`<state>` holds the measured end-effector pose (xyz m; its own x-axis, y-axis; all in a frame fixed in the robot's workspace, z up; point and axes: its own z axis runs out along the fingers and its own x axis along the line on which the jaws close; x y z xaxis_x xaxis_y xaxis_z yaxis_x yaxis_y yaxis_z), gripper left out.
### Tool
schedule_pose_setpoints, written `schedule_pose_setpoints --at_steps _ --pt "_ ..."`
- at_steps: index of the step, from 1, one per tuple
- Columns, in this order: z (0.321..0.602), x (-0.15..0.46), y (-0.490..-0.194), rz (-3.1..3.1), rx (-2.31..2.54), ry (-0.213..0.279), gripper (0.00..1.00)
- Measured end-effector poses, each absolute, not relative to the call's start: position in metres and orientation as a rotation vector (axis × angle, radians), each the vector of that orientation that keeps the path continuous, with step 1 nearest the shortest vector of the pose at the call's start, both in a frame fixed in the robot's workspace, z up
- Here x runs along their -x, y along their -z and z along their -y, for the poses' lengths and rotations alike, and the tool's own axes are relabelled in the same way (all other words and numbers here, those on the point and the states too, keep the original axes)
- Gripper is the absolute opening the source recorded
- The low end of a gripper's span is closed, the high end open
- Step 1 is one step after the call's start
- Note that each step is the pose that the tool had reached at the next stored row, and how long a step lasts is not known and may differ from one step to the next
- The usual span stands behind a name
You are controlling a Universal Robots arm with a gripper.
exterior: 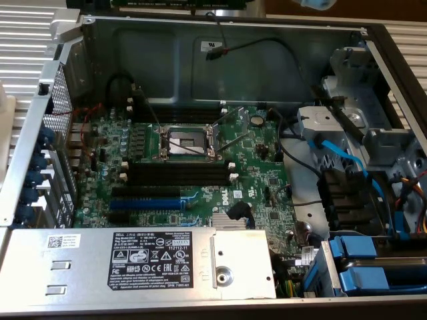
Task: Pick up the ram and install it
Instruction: 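Pick up the ram and move it above insertion slot, then insert the ram into the slot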
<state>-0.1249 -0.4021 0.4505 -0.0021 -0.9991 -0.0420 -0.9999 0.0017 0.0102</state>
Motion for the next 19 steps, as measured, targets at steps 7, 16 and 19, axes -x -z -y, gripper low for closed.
schedule_pose_setpoints --at_steps 7,16,19 --pt "0.4021 0.1250 -0.4450 -2.212 2.198 -0.057 0.12" --pt "0.4021 0.1250 -0.4448 -2.212 2.198 -0.057 0.12" --pt "0.4021 0.1251 -0.4435 -2.212 2.198 -0.057 0.12"
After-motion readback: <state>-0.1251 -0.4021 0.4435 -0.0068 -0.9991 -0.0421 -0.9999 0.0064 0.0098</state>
